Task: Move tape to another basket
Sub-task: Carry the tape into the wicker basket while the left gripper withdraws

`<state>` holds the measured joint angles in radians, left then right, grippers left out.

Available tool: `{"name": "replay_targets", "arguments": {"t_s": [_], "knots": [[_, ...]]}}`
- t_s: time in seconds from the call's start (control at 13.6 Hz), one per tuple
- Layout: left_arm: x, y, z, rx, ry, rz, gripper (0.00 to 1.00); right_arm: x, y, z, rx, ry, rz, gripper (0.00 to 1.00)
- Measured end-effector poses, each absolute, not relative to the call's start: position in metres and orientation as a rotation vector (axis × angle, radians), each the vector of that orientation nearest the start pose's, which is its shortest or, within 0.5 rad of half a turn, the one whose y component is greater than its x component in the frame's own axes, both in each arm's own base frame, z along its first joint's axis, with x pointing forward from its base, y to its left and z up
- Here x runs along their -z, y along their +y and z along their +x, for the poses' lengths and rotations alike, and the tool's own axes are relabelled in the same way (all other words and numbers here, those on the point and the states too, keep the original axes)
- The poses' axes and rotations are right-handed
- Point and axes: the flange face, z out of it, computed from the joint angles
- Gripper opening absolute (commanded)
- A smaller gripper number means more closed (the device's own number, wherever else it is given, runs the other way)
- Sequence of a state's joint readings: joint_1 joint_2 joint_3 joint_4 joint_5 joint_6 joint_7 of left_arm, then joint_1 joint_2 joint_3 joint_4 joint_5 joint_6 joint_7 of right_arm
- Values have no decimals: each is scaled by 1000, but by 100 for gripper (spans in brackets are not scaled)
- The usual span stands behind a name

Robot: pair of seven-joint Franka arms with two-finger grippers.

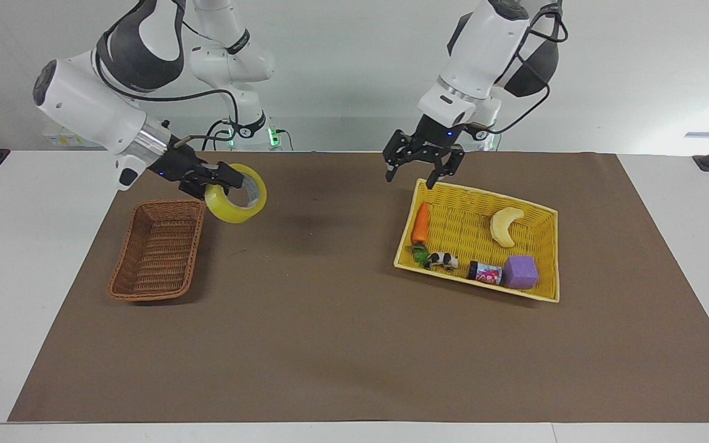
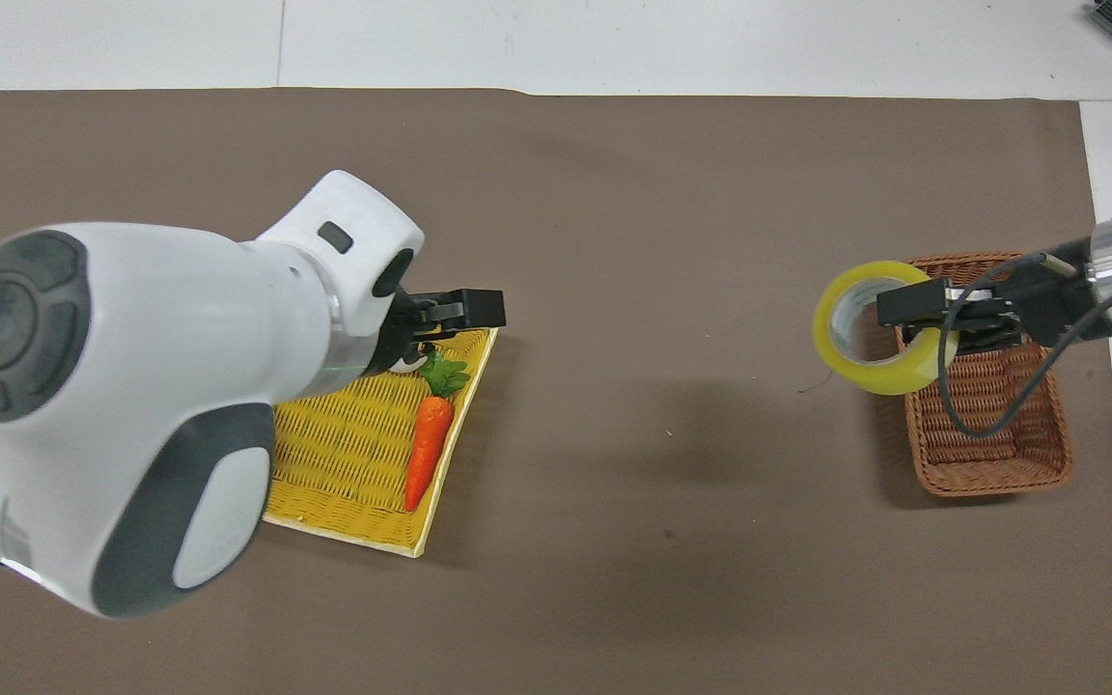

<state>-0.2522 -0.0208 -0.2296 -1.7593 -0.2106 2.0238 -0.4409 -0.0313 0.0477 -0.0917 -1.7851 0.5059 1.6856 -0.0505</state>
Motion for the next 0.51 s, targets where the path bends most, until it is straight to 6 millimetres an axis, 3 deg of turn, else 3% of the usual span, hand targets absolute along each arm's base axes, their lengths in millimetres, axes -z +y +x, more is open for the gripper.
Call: {"name": "replay_targets", "arguments": {"t_s": [0.15, 0.29, 0.51], "knots": [[-596, -228, 528, 259, 35, -3388, 100, -504, -64, 560, -141, 280, -2656, 0], [-601, -170, 543, 257, 95, -3358, 100, -478, -104, 557, -120, 323, -2662, 0], [-609, -91, 555, 273, 166, -3323, 100, -428, -143, 559, -86, 363, -2673, 0]]}}
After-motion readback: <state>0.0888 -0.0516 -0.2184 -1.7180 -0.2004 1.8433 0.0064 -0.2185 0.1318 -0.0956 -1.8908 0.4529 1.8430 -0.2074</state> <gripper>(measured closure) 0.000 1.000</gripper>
